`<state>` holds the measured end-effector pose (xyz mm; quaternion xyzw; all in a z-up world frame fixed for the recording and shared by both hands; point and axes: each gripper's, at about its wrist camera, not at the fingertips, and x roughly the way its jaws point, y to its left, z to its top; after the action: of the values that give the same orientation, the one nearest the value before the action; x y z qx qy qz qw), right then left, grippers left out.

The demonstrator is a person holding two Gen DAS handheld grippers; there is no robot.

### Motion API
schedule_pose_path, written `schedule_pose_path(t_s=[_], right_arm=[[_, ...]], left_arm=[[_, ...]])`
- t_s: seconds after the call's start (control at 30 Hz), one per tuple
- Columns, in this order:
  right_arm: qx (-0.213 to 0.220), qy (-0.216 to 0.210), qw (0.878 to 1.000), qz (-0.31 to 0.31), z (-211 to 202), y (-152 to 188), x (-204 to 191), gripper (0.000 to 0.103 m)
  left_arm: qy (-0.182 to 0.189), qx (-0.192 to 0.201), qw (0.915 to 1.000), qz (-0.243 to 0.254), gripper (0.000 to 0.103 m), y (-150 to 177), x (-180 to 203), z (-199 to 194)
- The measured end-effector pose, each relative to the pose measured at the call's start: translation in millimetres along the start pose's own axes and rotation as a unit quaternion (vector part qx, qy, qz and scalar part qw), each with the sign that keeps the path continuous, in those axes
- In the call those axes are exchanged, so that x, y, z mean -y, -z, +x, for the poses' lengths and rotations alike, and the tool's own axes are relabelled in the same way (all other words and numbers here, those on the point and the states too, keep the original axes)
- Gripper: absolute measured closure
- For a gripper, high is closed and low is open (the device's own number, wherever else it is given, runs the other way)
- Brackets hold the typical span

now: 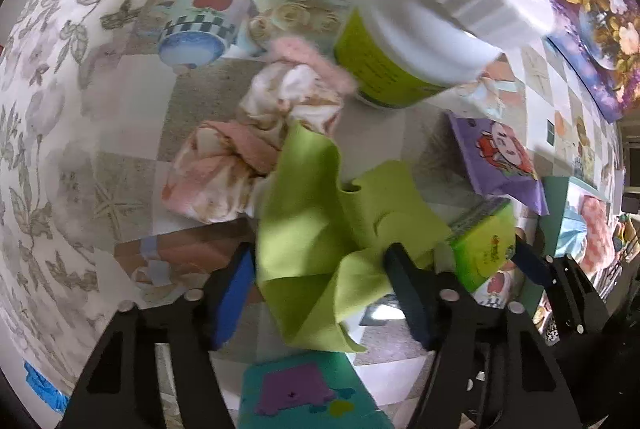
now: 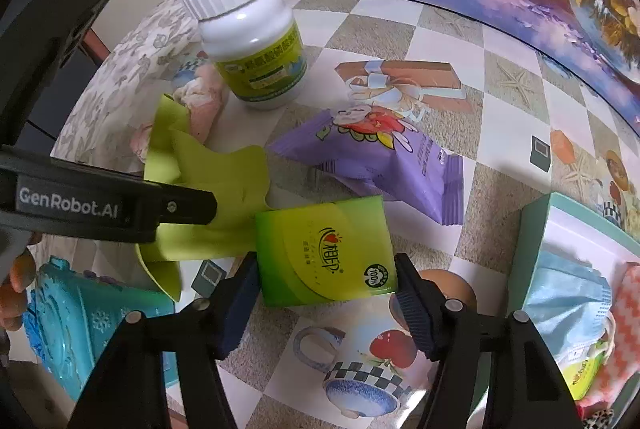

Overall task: Organize soft objects
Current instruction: 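Grasp the green cloth with the left gripper while the right gripper grasps the green tissue pack, then carry the green cloth and tissue pack over the tray with both grippers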

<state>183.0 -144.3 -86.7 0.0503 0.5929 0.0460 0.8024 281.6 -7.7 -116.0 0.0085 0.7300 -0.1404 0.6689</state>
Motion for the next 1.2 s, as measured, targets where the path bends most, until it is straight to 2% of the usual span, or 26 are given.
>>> schedule_pose_path(t_s=[0.13,0.27,0.43,0.8,1.0,1.2], right_arm=[[-0.002,0.003,1.000,0.005,-1,2,3,0.035],[-0.004,0.009,1.000,0.013,-4,4,9,0.035],[0.000,0.007,1.000,0.021,-13,9,17,0.035],[0.016,-0.012,0.998,0.055,-34,10,28,0.035],[0.040,-0.009,0.997,0.060,-63,16,34,0.035],[0.063,-0.003,0.995,0.078,-97,25,48,0.035]], left_arm=[[0.006,-0.002,1.0000,0.001,0.048,3,10,-1],[0.016,0.001,0.9999,-0.007,0.075,7,16,1],[0.019,0.014,0.9997,-0.002,0.088,14,25,3],[0.043,0.056,0.9974,-0.010,0.091,50,58,-17],[0.048,0.101,0.9937,-0.005,0.092,70,73,-53],[0.051,0.158,0.9861,0.009,0.092,89,90,-90]])
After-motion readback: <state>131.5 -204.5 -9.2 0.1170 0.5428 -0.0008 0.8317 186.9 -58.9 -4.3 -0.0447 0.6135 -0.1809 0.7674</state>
